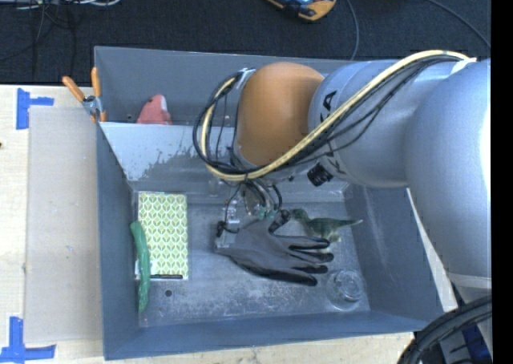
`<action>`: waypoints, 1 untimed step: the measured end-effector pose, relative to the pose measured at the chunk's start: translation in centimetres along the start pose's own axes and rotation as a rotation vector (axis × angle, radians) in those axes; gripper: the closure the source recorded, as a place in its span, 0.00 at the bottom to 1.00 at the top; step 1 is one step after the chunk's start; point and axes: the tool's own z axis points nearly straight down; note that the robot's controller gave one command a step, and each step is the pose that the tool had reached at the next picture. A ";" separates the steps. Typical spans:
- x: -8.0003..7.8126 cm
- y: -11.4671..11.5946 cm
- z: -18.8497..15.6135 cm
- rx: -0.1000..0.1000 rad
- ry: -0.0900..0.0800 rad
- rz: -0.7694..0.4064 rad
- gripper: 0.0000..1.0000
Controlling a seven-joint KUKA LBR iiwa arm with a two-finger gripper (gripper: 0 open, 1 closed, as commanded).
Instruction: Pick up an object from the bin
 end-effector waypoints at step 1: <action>0.7 -1.6 -0.3 0.002 0.023 -0.147 0.00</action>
Offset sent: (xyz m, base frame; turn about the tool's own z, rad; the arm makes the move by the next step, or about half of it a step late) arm -0.0055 0.0097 -0.0744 -0.3031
